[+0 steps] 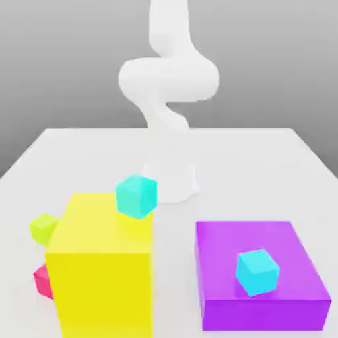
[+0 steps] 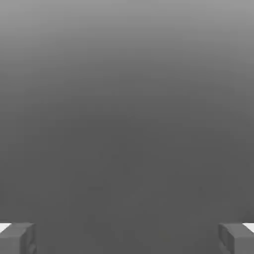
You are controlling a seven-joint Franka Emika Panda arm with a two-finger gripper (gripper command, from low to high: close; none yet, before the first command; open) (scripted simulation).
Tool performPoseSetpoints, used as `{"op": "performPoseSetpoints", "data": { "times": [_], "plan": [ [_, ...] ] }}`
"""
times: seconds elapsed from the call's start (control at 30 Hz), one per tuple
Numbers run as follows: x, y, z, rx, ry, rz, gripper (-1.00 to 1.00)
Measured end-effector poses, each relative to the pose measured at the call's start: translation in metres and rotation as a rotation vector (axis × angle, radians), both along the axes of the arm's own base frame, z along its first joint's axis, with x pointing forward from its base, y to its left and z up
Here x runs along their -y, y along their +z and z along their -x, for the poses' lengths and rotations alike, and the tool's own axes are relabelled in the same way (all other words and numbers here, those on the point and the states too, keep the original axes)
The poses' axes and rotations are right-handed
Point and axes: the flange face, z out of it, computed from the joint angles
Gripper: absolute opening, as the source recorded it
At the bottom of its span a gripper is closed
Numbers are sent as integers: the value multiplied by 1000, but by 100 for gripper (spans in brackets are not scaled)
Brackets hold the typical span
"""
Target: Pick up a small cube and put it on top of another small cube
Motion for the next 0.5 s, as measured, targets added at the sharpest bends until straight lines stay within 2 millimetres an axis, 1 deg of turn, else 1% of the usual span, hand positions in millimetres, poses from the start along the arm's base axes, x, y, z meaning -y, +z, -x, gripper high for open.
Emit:
{"op": "performPoseSetpoints", "data": {
  "times": [0.1, 0.17, 0.23, 0.3, 0.37, 0.43, 0.5],
  "plan": [
    [43, -56, -24, -74, -202, -83, 0],
    [72, -93, -33, -117, -333, -136, 0],
    [102, -131, -36, -157, -466, -191, 0],
    [131, -169, -34, -193, -600, -245, 0],
    [160, -206, -26, -227, -736, -300, 0],
    [186, -244, -14, -259, -873, -355, 0],
    [210, -281, 3, -287, -1011, -411, 0]
  ]
}}
